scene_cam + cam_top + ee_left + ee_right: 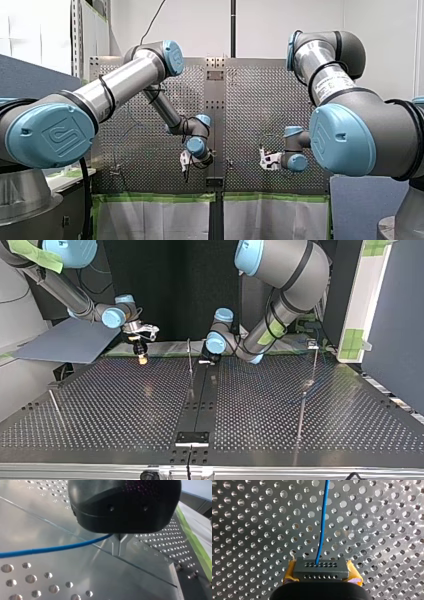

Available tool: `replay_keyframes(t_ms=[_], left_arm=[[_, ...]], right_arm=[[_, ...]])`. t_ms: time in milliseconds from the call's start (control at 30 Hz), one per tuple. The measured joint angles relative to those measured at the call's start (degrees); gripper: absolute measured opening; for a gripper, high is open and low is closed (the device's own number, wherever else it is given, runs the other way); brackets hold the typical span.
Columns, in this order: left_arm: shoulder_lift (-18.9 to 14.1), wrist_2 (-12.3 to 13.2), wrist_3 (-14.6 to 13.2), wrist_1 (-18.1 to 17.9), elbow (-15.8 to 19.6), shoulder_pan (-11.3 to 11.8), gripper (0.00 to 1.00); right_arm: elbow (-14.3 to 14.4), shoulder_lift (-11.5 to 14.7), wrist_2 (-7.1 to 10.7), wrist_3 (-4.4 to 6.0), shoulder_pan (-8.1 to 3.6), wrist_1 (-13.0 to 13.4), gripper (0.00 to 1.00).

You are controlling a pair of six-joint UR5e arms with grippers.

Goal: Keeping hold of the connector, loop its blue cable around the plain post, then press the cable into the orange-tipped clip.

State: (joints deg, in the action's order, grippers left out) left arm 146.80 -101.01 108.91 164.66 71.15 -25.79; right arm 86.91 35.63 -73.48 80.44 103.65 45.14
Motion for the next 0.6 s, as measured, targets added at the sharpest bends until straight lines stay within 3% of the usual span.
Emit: replay_keyframes(t_ms=[133, 200, 233, 300, 433, 533, 600], left_arm=[[0.0, -0.2, -0.3, 0.0, 0.0, -0.1, 0.01], [0.0, -0.5, -0.7, 0.1, 0.0, -0.2, 0.22], [0.0, -0.8, -1.1, 0.2, -0.1, -0.3, 0.22], [0.0, -1.4, -1.9, 0.4, -0.1, -0.4, 0.36], [0.0, -2.9, -4.0, 1.2, -0.1, -0.7, 0.36], [-0.1, -2.6, -5.1, 1.7, -0.1, -0.8, 0.36], [-0.1, -2.5, -5.6, 2.0, -0.1, -0.8, 0.45]], right_arm=[[-0.3, 0.0, 0.13, -0.06, 0.18, -0.5, 0.00], [-0.3, 0.0, 0.15, -0.10, 0.31, -0.6, 0.00], [-0.4, 0.0, 0.16, -0.12, 0.37, -0.7, 0.00], [-0.4, 0.0, 0.16, -0.18, 0.42, -0.8, 0.00], [-0.4, 0.0, 0.17, -0.31, 0.45, -1.1, 0.00], [-0.4, 0.0, 0.17, -0.39, 0.52, -1.3, 0.00], [-0.4, 0.0, 0.17, -0.45, 0.56, -1.4, 0.00]])
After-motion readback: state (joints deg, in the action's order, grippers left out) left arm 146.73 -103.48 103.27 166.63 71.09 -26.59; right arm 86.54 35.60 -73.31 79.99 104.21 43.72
